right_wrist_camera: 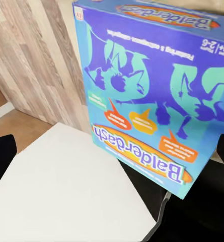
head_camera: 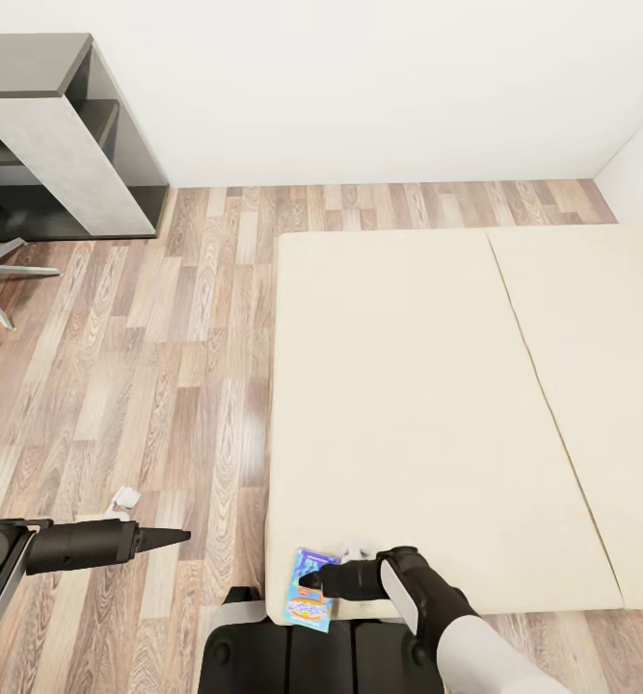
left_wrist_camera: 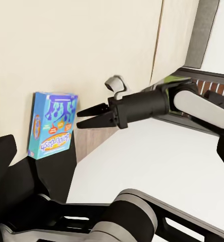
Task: Put all the toys in the child's room - the three board games (two on the bed and one on the table), the two jigsaw puzzles on the table, and the tennis ball on the table - inside the toy box on the table in the child's room.
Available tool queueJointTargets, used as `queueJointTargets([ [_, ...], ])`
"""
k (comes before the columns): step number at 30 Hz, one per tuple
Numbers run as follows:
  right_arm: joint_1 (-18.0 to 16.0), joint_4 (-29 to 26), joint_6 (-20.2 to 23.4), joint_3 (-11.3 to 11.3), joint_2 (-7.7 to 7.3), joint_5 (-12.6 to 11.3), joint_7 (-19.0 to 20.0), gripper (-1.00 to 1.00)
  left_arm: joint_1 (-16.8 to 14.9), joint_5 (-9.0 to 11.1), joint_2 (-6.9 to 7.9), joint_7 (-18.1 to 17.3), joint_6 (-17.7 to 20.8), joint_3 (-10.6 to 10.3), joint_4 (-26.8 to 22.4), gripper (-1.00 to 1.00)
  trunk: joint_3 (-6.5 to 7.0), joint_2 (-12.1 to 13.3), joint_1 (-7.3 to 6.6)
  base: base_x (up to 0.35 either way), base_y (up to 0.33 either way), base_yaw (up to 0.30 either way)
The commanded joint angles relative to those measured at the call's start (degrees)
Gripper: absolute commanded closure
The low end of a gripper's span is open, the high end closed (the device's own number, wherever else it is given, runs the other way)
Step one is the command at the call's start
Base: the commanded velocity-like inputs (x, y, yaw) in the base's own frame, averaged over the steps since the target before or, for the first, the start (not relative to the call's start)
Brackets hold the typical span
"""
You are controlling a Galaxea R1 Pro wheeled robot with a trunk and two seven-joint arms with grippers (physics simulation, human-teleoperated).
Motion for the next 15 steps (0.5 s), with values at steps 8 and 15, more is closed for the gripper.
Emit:
queueJointTargets([
  [8, 0.0, -0.5, 0.3, 0.1, 0.00, -0.5, -0.2, -1.00, 0.0, 0.0, 0.02, -0.2, 0.6, 0.0, 0.0, -1.00, -0.05, -0.1, 0.02, 0.000, 0.000, 0.000],
  [15, 0.0, -0.6, 0.4, 0.2, -0.11, -0.5, -0.2, -1.00, 0.0, -0.1, 0.02, -0.2, 0.6, 0.0, 0.0, -1.00, -0.05, -0.1, 0.02, 0.000, 0.000, 0.000],
])
